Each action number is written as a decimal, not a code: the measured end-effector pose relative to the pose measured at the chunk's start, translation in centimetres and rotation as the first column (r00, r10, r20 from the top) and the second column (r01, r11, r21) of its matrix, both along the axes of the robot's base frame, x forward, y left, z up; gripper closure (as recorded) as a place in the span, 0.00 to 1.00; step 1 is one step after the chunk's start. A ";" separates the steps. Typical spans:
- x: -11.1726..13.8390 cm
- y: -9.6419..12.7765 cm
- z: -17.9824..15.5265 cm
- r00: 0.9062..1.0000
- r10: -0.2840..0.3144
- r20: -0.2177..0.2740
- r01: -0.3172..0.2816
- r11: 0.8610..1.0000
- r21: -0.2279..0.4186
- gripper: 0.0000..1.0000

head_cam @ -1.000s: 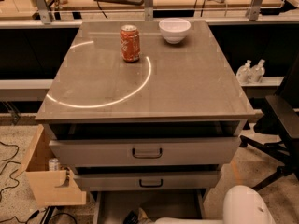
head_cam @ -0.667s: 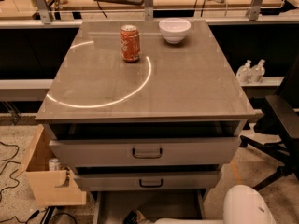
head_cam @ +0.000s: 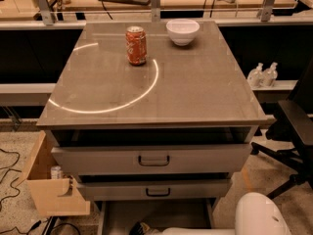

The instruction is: Pick rxbar blueberry from bottom drawer and place on counter

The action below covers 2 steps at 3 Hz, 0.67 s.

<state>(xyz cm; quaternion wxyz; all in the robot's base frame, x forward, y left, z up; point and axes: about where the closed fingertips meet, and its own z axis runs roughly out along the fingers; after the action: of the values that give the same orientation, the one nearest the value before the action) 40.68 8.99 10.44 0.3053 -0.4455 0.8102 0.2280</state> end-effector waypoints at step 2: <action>0.0 0.6 0.3 1.000 0.030 -0.004 -0.030 0.999 0.037 1.00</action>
Offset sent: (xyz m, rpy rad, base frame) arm 0.0032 -0.0187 0.0696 0.1932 -0.0605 0.1862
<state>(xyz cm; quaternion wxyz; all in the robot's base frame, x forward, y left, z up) 40.71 9.63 10.75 0.3080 -0.4514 0.7998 0.2484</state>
